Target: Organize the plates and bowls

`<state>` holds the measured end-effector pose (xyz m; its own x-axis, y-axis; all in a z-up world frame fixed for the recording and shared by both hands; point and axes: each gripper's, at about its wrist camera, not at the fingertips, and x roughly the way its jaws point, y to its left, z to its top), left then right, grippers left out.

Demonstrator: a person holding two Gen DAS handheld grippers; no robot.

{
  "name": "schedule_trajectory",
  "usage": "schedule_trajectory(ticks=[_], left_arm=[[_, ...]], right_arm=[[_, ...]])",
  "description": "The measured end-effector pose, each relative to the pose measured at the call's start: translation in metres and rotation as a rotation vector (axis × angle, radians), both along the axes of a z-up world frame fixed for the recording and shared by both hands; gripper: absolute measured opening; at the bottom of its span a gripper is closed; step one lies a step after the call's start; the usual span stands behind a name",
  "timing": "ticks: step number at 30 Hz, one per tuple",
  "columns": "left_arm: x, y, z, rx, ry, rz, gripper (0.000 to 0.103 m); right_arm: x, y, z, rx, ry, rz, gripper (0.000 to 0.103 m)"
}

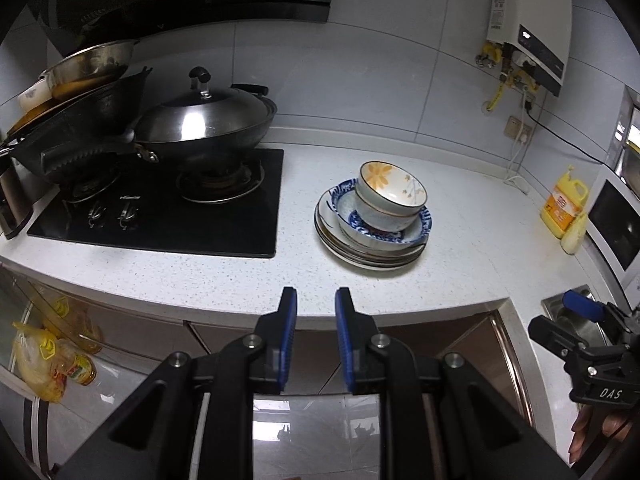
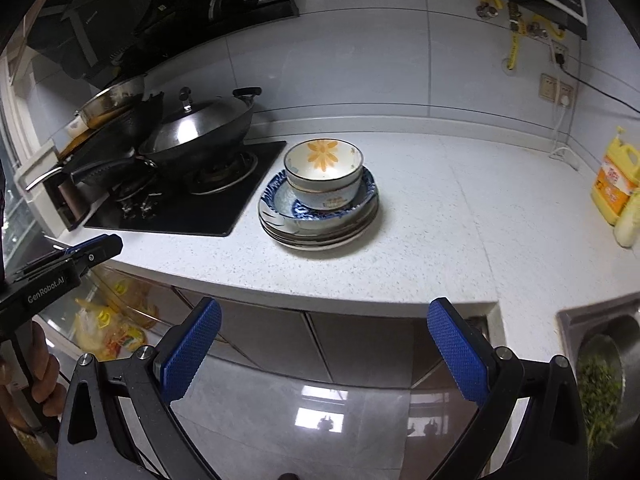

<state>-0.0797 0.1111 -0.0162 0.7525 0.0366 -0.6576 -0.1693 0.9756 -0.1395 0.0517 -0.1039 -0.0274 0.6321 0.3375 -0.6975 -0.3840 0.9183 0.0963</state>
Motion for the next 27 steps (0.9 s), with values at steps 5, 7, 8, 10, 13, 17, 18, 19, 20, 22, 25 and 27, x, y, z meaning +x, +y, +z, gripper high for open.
schedule_trajectory(ticks=[5, 7, 8, 10, 13, 17, 18, 19, 20, 22, 25, 27], left_arm=[[-0.008, 0.005, 0.0, -0.012, -0.021, -0.016, 0.019], [-0.01, 0.006, -0.001, -0.008, -0.02, -0.009, 0.019], [-0.01, 0.006, -0.001, -0.008, -0.017, -0.012, 0.019], [-0.011, 0.005, -0.002, -0.012, -0.01, -0.018, 0.019], [-0.013, 0.0, -0.004, -0.033, -0.002, -0.033, 0.019], [-0.017, -0.009, -0.005, -0.035, 0.013, -0.052, 0.029], [-0.018, -0.011, -0.006, -0.036, 0.02, -0.059, 0.038], [-0.019, -0.013, -0.006, -0.036, 0.022, -0.066, 0.054], [-0.021, -0.016, -0.006, -0.03, 0.02, -0.069, 0.059], [-0.024, -0.02, -0.006, -0.025, 0.017, -0.07, 0.061], [-0.027, -0.024, -0.006, -0.017, 0.023, -0.066, 0.064], [-0.029, -0.027, -0.006, -0.011, 0.026, -0.065, 0.065]], right_arm=[[-0.013, 0.003, 0.002, -0.016, -0.008, -0.027, 0.101], [-0.014, 0.004, 0.002, -0.018, -0.006, -0.032, 0.101], [-0.015, 0.004, 0.002, -0.019, -0.005, -0.034, 0.101], [-0.017, 0.002, 0.001, -0.025, -0.003, -0.042, 0.101], [-0.021, -0.002, 0.002, -0.033, -0.006, -0.043, 0.101], [-0.024, -0.005, 0.005, -0.038, -0.015, -0.037, 0.101], [-0.025, -0.007, 0.005, -0.038, -0.019, -0.034, 0.101], [-0.025, -0.008, 0.006, -0.034, -0.022, -0.028, 0.101], [-0.026, -0.009, 0.006, -0.031, -0.023, -0.025, 0.101], [-0.025, -0.011, 0.007, -0.025, -0.018, -0.02, 0.101], [-0.026, -0.013, 0.006, -0.028, -0.019, -0.006, 0.101], [-0.029, -0.014, 0.006, -0.034, -0.02, 0.003, 0.101]])
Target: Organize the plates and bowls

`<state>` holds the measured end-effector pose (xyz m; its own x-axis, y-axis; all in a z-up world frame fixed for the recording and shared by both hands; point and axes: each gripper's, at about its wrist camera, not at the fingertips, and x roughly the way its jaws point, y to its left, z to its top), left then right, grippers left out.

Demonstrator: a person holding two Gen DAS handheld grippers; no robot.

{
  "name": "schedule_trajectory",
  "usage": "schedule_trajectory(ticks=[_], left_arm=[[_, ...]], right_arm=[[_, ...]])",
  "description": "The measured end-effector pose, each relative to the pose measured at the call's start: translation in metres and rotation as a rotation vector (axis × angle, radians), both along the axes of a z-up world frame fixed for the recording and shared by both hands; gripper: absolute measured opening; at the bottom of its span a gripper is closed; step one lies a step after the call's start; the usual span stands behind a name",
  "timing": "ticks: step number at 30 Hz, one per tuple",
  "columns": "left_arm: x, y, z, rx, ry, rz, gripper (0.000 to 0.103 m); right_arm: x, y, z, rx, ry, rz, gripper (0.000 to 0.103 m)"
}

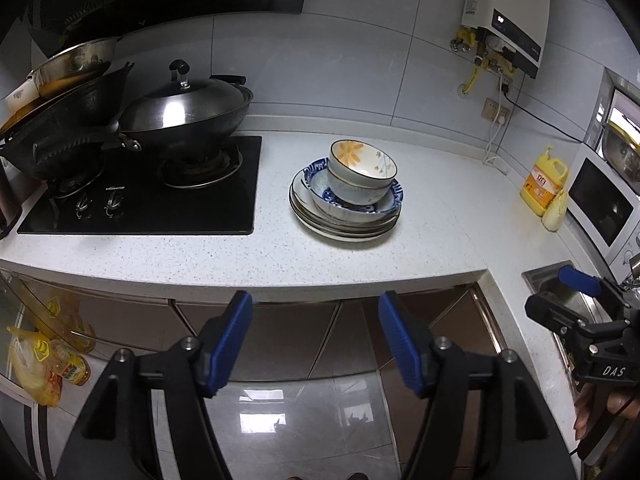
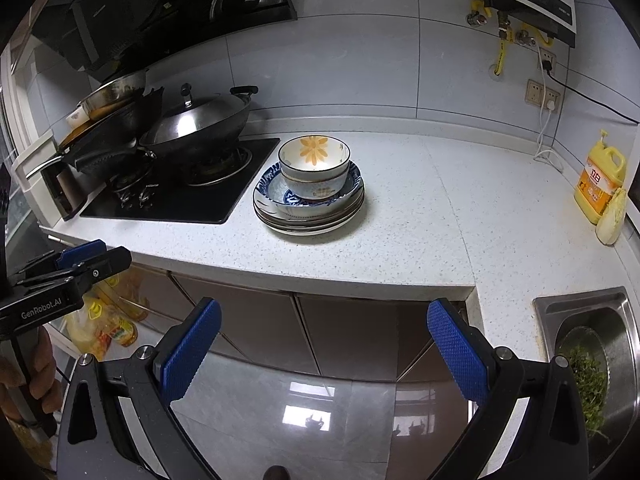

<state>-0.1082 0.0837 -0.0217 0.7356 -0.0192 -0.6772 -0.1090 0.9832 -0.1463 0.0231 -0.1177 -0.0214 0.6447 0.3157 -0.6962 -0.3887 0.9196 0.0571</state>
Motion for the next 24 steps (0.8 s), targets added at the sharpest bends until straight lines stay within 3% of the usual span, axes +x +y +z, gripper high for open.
schedule_trajectory(ticks=[6, 15, 24], left_arm=[[-0.004, -0.006, 0.0, 0.018, 0.008, 0.009, 0.065], [-0.006, -0.013, 0.001, 0.068, 0.026, 0.038, 0.065], [-0.002, -0.031, 0.0, 0.1, 0.035, 0.005, 0.065]], right_arm=[[-0.002, -0.007, 0.0, -0.032, -0.02, -0.006, 0.102], [0.0, -0.027, -0.006, 0.038, 0.027, -0.023, 0.102], [-0.001, -0.044, -0.012, 0.06, 0.061, -0.054, 0.102]])
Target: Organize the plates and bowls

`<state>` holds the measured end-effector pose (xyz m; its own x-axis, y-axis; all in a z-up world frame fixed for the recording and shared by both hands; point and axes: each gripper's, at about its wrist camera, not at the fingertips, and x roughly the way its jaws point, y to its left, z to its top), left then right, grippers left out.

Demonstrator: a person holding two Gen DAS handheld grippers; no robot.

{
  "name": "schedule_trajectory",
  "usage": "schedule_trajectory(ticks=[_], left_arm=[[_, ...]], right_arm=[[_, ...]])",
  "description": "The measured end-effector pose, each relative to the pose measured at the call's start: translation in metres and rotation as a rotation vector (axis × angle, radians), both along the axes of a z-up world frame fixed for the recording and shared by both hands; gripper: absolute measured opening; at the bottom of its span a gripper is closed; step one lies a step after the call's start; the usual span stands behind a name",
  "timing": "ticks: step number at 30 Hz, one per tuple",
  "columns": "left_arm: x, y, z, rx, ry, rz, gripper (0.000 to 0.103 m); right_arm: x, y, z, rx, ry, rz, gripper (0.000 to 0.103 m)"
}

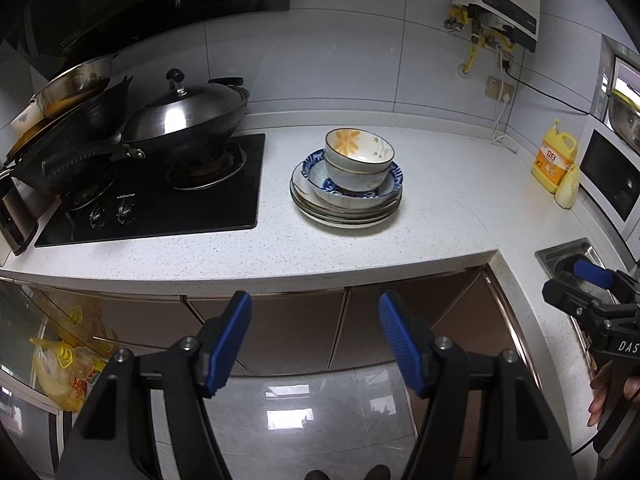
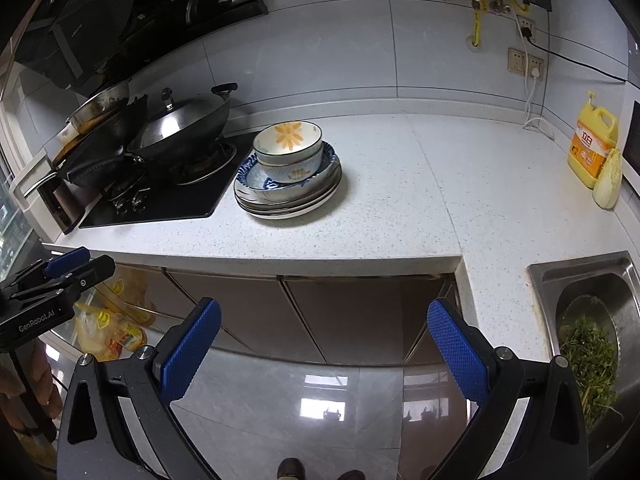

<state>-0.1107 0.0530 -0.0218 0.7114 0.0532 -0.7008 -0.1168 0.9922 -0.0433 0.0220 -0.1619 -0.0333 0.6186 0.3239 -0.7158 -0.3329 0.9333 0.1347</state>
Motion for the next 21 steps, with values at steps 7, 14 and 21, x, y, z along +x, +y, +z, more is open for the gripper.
schedule_trajectory(ticks=[7, 14, 21], left_arm=[[0.001, -0.003, -0.001, -0.005, 0.007, -0.007, 0.065], [0.005, -0.001, -0.004, 0.0, 0.015, -0.011, 0.065], [0.012, -0.004, -0.002, 0.009, 0.015, -0.029, 0.065]], right_arm=[[0.001, -0.002, 0.004, -0.011, -0.015, 0.0, 0.102], [0.002, -0.001, 0.002, 0.0, -0.004, -0.006, 0.102], [0.001, -0.005, -0.004, 0.007, 0.013, -0.023, 0.102]])
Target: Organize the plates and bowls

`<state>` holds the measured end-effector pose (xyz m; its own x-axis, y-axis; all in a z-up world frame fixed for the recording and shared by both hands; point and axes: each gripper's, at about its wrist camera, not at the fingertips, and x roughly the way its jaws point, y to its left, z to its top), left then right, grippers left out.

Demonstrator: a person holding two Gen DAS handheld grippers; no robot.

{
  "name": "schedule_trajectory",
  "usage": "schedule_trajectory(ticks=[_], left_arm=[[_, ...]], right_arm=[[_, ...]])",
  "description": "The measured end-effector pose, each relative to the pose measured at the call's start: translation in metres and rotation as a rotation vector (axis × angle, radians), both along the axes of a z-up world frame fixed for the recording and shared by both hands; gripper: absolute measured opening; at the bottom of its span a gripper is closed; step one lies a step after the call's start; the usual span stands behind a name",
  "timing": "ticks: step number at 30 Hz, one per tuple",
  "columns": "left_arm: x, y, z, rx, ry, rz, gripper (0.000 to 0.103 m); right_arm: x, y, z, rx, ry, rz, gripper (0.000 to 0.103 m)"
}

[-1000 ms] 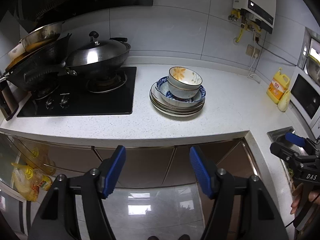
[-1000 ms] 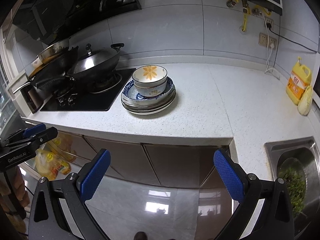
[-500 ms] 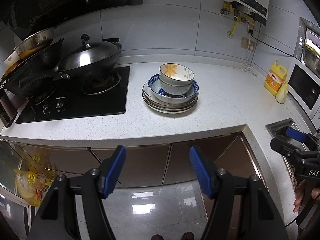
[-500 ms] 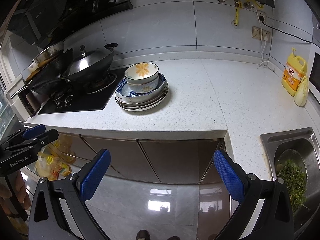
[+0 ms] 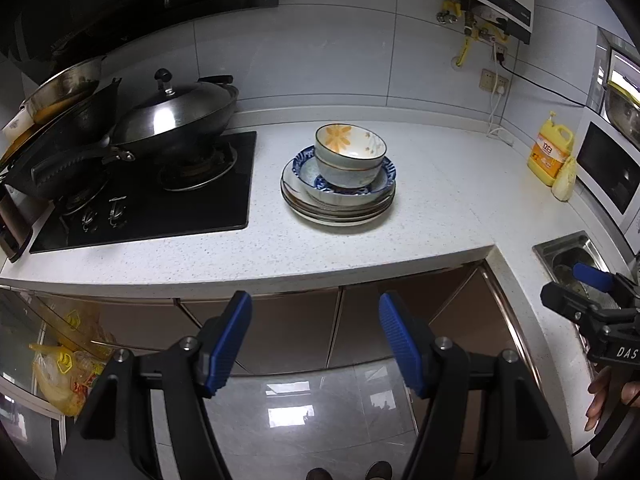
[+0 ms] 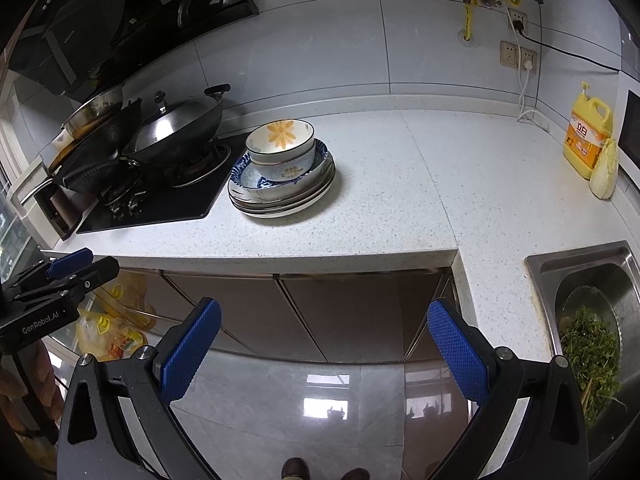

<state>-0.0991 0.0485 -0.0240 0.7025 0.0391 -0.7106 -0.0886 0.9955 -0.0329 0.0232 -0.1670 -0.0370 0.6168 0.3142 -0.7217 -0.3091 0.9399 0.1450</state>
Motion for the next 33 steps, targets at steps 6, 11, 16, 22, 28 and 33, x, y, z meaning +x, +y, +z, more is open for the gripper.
schedule_trajectory(ticks=[6, 11, 16, 22, 28, 33], left_arm=[[0.008, -0.006, 0.003, 0.008, -0.008, -0.024, 0.065], [0.014, -0.011, 0.002, 0.002, 0.0, -0.041, 0.065], [0.017, -0.016, 0.002, 0.003, 0.002, -0.059, 0.065], [0.018, -0.018, 0.002, -0.002, 0.004, -0.064, 0.065], [0.017, -0.018, 0.0, 0.0, 0.013, -0.062, 0.065], [0.015, -0.017, 0.0, -0.002, 0.011, -0.064, 0.065]], right_arm=[[0.0, -0.008, 0.0, 0.005, 0.0, -0.033, 0.102], [0.0, -0.014, 0.0, 0.006, -0.003, -0.053, 0.102], [0.0, -0.018, 0.0, 0.002, 0.001, -0.068, 0.102], [-0.001, -0.02, -0.001, -0.001, 0.001, -0.079, 0.102], [0.0, -0.019, -0.002, 0.0, 0.006, -0.069, 0.102], [0.001, -0.016, -0.003, -0.003, 0.006, -0.06, 0.102]])
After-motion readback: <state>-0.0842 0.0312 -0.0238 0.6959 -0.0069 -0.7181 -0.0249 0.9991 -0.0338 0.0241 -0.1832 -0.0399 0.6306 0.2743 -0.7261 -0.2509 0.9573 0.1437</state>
